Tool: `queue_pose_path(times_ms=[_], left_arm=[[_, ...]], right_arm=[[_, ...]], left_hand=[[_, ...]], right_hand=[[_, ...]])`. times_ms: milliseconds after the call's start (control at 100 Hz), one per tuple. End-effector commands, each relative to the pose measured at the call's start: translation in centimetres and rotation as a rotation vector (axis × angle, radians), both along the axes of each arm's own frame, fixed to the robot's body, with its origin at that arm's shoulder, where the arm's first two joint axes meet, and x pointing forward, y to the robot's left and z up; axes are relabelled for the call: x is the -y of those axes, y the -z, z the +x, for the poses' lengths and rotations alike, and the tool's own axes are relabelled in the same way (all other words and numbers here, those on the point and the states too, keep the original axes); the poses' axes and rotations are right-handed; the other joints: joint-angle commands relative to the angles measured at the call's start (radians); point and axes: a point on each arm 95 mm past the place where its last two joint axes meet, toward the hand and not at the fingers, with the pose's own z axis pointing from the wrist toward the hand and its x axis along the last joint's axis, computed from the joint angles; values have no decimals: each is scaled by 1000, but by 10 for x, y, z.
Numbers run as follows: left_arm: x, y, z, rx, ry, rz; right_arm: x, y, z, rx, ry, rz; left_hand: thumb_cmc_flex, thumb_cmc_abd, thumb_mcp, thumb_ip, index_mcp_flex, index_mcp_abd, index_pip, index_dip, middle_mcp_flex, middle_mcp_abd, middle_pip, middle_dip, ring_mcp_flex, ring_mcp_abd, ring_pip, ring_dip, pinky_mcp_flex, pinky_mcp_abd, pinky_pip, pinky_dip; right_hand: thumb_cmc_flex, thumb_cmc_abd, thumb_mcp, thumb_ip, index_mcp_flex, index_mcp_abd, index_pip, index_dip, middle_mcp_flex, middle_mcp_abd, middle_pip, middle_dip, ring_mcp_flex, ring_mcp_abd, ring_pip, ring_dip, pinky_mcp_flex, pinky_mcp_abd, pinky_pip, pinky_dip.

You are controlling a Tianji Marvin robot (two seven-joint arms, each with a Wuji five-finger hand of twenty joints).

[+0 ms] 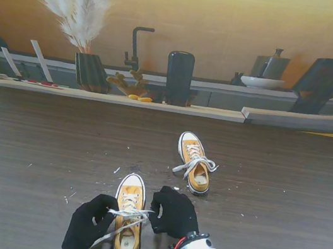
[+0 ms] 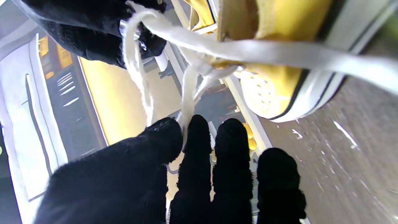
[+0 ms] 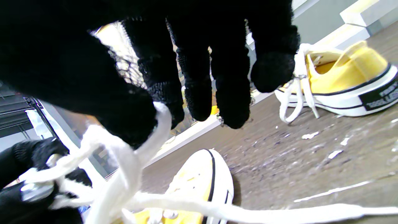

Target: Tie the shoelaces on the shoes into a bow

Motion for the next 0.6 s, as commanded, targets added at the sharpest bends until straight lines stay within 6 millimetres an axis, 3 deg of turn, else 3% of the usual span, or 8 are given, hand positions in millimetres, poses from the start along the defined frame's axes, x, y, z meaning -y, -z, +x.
queue_pose_path(times_ms=[0,590], left_arm=[[-3,1,-5,-21,-1,16],[-42,14,-30,-87,-163,100]], right_arm=[[4,5,1,-6,10,-24],[34,21,5,13,130,-104]], left_hand=[[-13,-7,42,26,26,-135,48,36,-8,3,-12,28,-13,0,6,28,-6,29,-4,25],[-14,-17,60,37,21,-98,66,11,1,11,-11,36,-4,3,3,30,7,26,-1,33]], right_hand=[[55,-4,51,55,6,-56,13,20,-13,11,-2,14,12,9,-13,7,-6,17,-4,-11],[70,18,32,49,-2,-53,10,26,-24,13,-2,13,6,15,-33,0,-15,24,-20,-20]])
